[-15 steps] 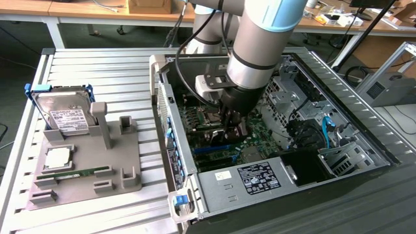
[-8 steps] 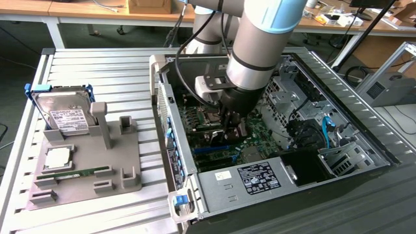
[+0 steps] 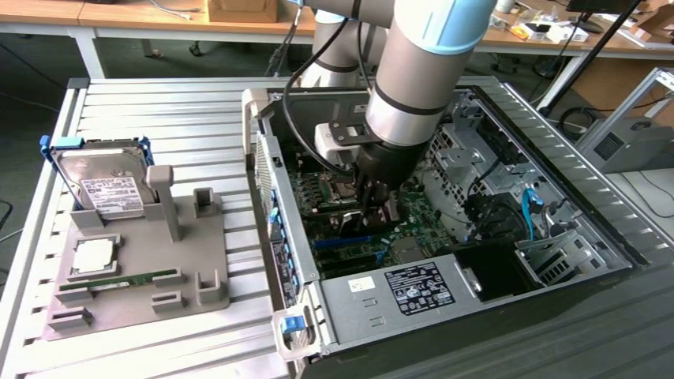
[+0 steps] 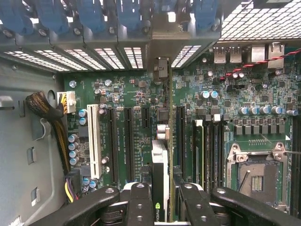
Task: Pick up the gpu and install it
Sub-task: 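Insert the gpu into the slot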
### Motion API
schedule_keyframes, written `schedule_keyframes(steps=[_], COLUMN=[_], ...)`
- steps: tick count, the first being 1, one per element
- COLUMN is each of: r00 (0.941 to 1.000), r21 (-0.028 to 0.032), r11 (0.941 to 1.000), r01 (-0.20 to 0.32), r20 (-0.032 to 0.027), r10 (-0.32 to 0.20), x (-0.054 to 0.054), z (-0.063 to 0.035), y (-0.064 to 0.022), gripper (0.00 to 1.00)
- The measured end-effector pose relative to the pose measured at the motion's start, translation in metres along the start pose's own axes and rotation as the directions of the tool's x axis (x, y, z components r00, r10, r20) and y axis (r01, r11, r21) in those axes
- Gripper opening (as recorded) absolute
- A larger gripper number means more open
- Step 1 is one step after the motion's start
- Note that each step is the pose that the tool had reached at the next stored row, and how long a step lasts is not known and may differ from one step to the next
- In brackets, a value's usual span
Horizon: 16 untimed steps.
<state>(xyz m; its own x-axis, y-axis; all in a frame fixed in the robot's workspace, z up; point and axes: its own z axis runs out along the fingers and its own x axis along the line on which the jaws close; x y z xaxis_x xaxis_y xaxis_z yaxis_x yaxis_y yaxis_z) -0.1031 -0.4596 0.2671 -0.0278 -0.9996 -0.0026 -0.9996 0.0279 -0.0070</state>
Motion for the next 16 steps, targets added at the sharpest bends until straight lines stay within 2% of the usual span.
schedule_keyframes(steps=[5,8,16], r00=[1.0,1.0,1.0], r21=[0.0,0.0001,0.0001], r11=[1.0,1.0,1.0], r01=[0.0,0.0,0.0], r20=[0.0,0.0001,0.0001], r10=[0.0,0.0,0.0], x=[0.0,0.0001,0.0001], z=[0.0,0.0002,0.0021], y=[0.0002,0.0038,0.004], gripper=[0.27,0.27,0.27])
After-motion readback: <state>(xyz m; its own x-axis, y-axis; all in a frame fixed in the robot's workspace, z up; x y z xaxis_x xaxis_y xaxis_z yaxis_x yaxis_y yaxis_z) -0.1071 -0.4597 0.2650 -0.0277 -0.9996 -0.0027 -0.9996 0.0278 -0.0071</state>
